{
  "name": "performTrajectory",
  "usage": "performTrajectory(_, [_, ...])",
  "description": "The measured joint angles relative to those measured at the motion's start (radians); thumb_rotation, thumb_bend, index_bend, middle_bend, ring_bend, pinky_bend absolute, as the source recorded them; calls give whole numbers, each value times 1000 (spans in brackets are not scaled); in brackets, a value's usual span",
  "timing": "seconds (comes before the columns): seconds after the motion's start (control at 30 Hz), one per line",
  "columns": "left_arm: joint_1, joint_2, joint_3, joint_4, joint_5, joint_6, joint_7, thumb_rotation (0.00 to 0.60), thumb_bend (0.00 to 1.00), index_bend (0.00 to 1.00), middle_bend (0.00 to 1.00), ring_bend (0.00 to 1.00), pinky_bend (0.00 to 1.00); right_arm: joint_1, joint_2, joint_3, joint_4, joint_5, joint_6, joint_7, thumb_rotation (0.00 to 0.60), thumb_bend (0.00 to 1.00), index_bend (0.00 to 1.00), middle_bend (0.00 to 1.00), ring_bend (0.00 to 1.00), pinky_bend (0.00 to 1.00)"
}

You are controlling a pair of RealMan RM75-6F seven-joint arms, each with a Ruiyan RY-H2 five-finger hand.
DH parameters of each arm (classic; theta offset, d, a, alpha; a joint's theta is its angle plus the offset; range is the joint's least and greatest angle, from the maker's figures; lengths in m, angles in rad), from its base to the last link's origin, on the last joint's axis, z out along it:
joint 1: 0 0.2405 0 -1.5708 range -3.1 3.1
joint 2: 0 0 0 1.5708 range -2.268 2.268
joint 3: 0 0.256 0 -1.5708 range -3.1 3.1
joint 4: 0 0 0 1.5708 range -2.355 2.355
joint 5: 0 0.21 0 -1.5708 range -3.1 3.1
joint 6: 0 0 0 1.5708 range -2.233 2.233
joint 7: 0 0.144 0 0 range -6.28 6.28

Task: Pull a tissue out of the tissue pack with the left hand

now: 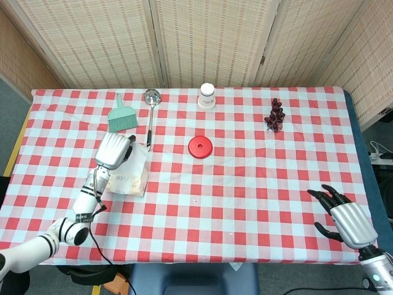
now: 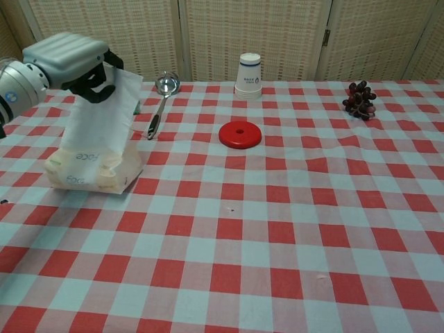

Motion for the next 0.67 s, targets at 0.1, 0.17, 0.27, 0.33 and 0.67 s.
performTrajectory(0.1, [-58,-24,-19,86,-5,-39,-27,600,553,631,936,857,998,2,2,-2,-1,-1,-3,3,600,197,163,238,80,324])
performTrajectory(0.17, [-91,-43,-23,138,-6,-59,-41,600,553,631,935,857,997,2,2,-3,-1,-3,-3,3,600,197,163,237,80,324])
performTrajectory(0.27, [-125,-72,-22,197,-7,-80,-55,600,553,630,936,857,997,3,2,-3,0,-4,-3,3,600,197,164,237,80,324])
performTrajectory(0.33, [-139,-88,-15,229,-5,-84,-56,600,553,630,936,857,998,3,3,-4,0,-3,-5,4,600,196,164,238,80,324])
performTrajectory(0.67, [-149,-115,36,296,3,-84,-93,600,552,631,936,857,997,9,2,1,1,7,-12,13,600,196,163,238,80,324])
